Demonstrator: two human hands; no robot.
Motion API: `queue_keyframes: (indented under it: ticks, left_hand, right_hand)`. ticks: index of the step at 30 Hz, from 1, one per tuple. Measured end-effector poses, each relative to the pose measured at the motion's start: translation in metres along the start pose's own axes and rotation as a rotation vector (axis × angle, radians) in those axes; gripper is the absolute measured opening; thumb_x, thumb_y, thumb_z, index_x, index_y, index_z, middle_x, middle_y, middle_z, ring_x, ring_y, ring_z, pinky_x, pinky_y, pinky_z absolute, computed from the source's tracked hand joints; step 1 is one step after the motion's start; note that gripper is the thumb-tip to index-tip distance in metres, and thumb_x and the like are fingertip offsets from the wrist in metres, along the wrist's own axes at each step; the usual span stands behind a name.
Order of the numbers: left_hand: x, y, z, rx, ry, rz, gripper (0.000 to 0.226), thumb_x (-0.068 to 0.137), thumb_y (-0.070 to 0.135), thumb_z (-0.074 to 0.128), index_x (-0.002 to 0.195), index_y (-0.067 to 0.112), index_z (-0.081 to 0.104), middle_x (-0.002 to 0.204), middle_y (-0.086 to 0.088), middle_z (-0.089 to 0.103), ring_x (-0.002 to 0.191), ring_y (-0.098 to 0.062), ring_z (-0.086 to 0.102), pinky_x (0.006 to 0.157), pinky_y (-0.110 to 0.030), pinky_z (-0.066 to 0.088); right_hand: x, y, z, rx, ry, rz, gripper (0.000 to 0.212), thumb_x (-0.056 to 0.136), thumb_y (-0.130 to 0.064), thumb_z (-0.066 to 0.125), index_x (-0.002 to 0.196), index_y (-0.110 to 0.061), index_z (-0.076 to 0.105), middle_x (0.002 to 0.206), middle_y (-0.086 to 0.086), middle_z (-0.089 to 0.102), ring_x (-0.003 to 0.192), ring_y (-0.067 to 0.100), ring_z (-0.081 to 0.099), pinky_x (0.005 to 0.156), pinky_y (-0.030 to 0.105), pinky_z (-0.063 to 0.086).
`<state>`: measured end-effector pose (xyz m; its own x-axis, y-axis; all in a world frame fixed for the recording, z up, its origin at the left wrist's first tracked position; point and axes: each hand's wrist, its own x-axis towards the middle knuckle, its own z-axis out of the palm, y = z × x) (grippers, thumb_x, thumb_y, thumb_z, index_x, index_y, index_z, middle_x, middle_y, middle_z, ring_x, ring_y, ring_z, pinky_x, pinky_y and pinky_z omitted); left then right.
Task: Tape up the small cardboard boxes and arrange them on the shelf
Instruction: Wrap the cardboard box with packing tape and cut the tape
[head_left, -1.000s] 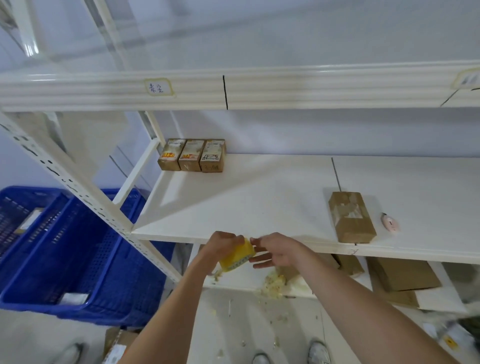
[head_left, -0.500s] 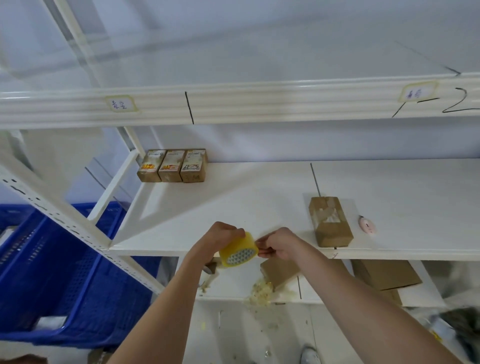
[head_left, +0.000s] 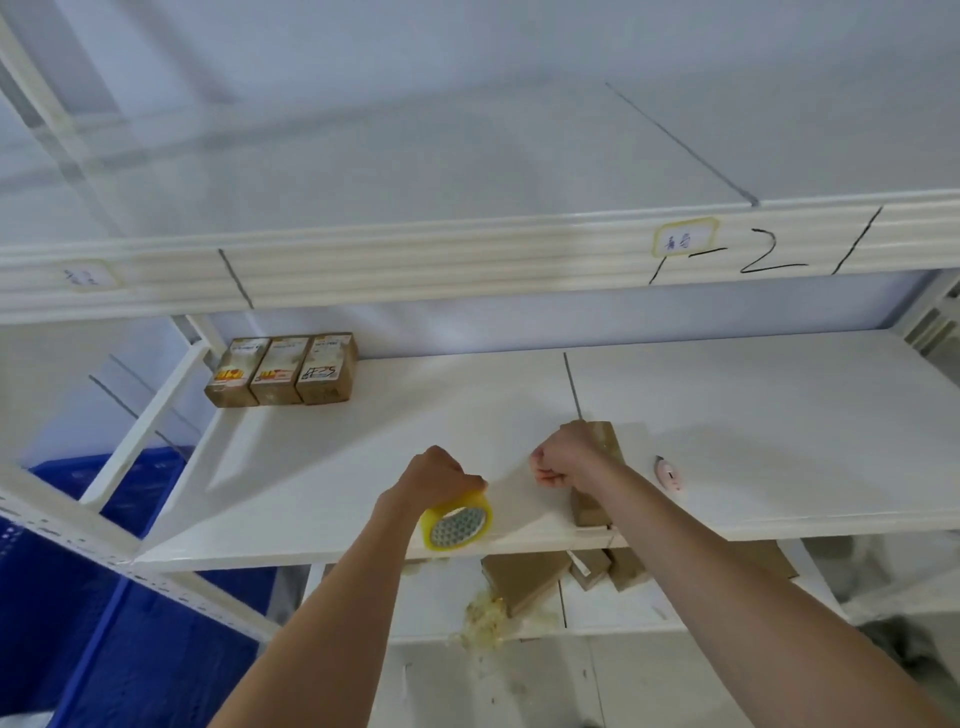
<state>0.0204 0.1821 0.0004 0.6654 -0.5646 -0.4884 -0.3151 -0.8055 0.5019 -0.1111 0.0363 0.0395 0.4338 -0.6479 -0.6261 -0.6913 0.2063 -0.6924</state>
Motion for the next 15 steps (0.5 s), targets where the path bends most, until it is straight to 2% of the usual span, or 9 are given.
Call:
queue_keyframes:
  ticks: [2, 3, 5, 6, 8, 10, 12, 13, 15]
  left_hand:
    - [0.005, 0.015, 0.003, 0.028, 0.019, 0.006, 0.045, 0.063, 0.067, 0.075, 0.076, 0.024, 0.070, 0.082, 0.004, 0.067, 0.073, -0.011, 0.065, 0.064, -0.026, 0.052]
    - [0.006, 0.023, 0.005, 0.038, 0.029, 0.016, 0.045, 0.065, 0.068, 0.074, 0.073, 0.024, 0.068, 0.080, 0.005, 0.065, 0.072, -0.010, 0.063, 0.061, -0.025, 0.050]
    - [0.010, 0.037, 0.009, 0.020, 0.049, 0.043, 0.045, 0.068, 0.068, 0.073, 0.069, 0.023, 0.068, 0.076, 0.007, 0.063, 0.070, -0.008, 0.060, 0.057, -0.023, 0.046]
    - [0.012, 0.044, 0.010, -0.013, 0.046, 0.049, 0.046, 0.069, 0.067, 0.074, 0.067, 0.022, 0.068, 0.075, 0.006, 0.063, 0.070, -0.009, 0.061, 0.057, -0.024, 0.045]
    - [0.016, 0.058, 0.012, -0.160, 0.020, 0.064, 0.046, 0.071, 0.063, 0.078, 0.064, 0.019, 0.066, 0.073, 0.002, 0.063, 0.072, -0.017, 0.063, 0.063, -0.026, 0.046]
    - [0.018, 0.073, 0.012, -0.375, -0.004, 0.076, 0.044, 0.074, 0.056, 0.082, 0.081, 0.014, 0.070, 0.089, -0.005, 0.066, 0.089, -0.027, 0.065, 0.076, -0.035, 0.048]
    - [0.019, 0.088, 0.011, -0.434, -0.024, 0.104, 0.036, 0.081, 0.045, 0.081, 0.092, 0.012, 0.071, 0.098, -0.007, 0.066, 0.098, -0.028, 0.063, 0.082, -0.036, 0.045]
    - [0.020, 0.093, 0.012, -0.419, -0.030, 0.133, 0.022, 0.084, 0.037, 0.080, 0.080, 0.017, 0.072, 0.089, -0.004, 0.065, 0.091, -0.025, 0.061, 0.079, -0.033, 0.044]
    - [0.025, 0.098, 0.016, -0.372, -0.046, 0.164, 0.034, 0.087, 0.027, 0.078, 0.055, 0.022, 0.064, 0.066, 0.002, 0.056, 0.073, -0.020, 0.054, 0.069, -0.029, 0.040]
  right_hand:
    - [0.003, -0.005, -0.019, -0.050, 0.069, -0.020, 0.040, 0.081, 0.021, 0.040, 0.065, -0.016, 0.037, 0.041, 0.000, 0.036, 0.029, 0.013, 0.029, 0.040, 0.017, 0.031]
    - [0.005, -0.005, -0.028, -0.075, 0.084, -0.038, 0.035, 0.078, 0.018, 0.047, 0.066, -0.014, 0.040, 0.044, 0.002, 0.041, 0.032, 0.015, 0.035, 0.042, 0.018, 0.036]
    - [0.008, -0.006, -0.045, -0.048, 0.067, -0.060, 0.025, 0.077, 0.013, 0.058, 0.071, -0.009, 0.048, 0.068, 0.011, 0.056, 0.055, 0.022, 0.055, 0.059, 0.027, 0.051]
    - [0.011, -0.005, -0.053, -0.043, 0.061, -0.071, 0.026, 0.075, 0.014, 0.059, 0.068, -0.009, 0.048, 0.075, 0.013, 0.058, 0.062, 0.024, 0.057, 0.064, 0.030, 0.051]
    - [0.016, -0.003, -0.076, -0.033, 0.045, -0.066, 0.032, 0.072, 0.021, 0.054, 0.063, -0.009, 0.045, 0.075, 0.014, 0.056, 0.060, 0.025, 0.055, 0.069, 0.033, 0.051]
    - [0.023, 0.000, -0.099, 0.099, -0.056, -0.050, 0.023, 0.081, 0.021, 0.055, 0.074, -0.001, 0.056, 0.078, 0.017, 0.058, 0.067, 0.027, 0.060, 0.082, 0.042, 0.060]
    - [0.027, 0.004, -0.122, 0.182, -0.122, -0.063, 0.013, 0.090, 0.015, 0.056, 0.088, 0.004, 0.060, 0.086, 0.019, 0.060, 0.079, 0.032, 0.063, 0.090, 0.047, 0.058]
    - [0.029, 0.005, -0.129, 0.203, -0.129, -0.067, 0.010, 0.092, 0.014, 0.055, 0.090, 0.005, 0.060, 0.089, 0.020, 0.059, 0.080, 0.034, 0.064, 0.090, 0.048, 0.058]
    - [0.032, 0.006, -0.141, 0.215, -0.153, -0.056, 0.007, 0.096, 0.011, 0.053, 0.094, 0.006, 0.058, 0.090, 0.021, 0.058, 0.079, 0.037, 0.065, 0.087, 0.050, 0.058]
